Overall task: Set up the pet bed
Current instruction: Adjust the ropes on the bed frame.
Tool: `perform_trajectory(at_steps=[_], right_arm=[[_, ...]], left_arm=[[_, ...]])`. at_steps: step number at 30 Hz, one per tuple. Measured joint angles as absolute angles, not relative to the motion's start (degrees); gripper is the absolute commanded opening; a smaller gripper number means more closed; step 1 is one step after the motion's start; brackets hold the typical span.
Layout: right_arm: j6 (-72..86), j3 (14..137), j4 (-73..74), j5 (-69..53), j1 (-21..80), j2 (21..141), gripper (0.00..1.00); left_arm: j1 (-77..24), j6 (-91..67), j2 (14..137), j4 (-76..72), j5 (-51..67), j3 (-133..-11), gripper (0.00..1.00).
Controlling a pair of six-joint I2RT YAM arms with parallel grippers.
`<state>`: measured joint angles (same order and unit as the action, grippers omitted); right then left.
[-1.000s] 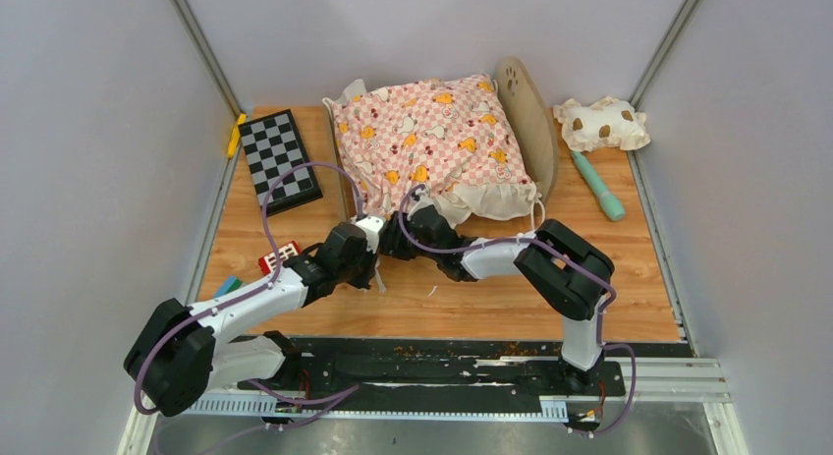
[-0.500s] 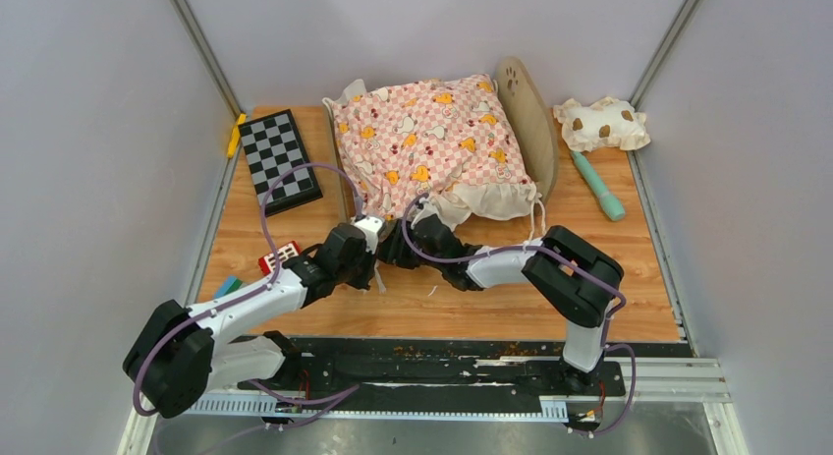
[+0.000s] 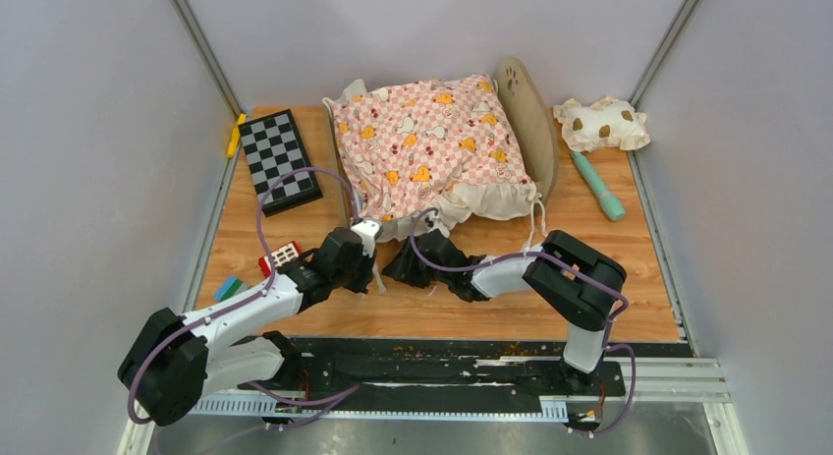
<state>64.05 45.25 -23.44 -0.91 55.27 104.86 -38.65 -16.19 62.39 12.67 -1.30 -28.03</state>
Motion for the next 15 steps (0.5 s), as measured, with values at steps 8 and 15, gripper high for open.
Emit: perform_trajectory(at_steps=[8,15], right_arm=[[67.02,42.37,-25.98,2.28,55.9,103.68,0.41],[67.02,39.66,-25.82,5.58,56.07,99.92,0.41]], left_arm=[[-38.65,-16.23,62.17,12.62,-0.99,-27.99,0.09],[-38.65,-16.12,66.11,12.4,-0.01,-28.08,0.1]])
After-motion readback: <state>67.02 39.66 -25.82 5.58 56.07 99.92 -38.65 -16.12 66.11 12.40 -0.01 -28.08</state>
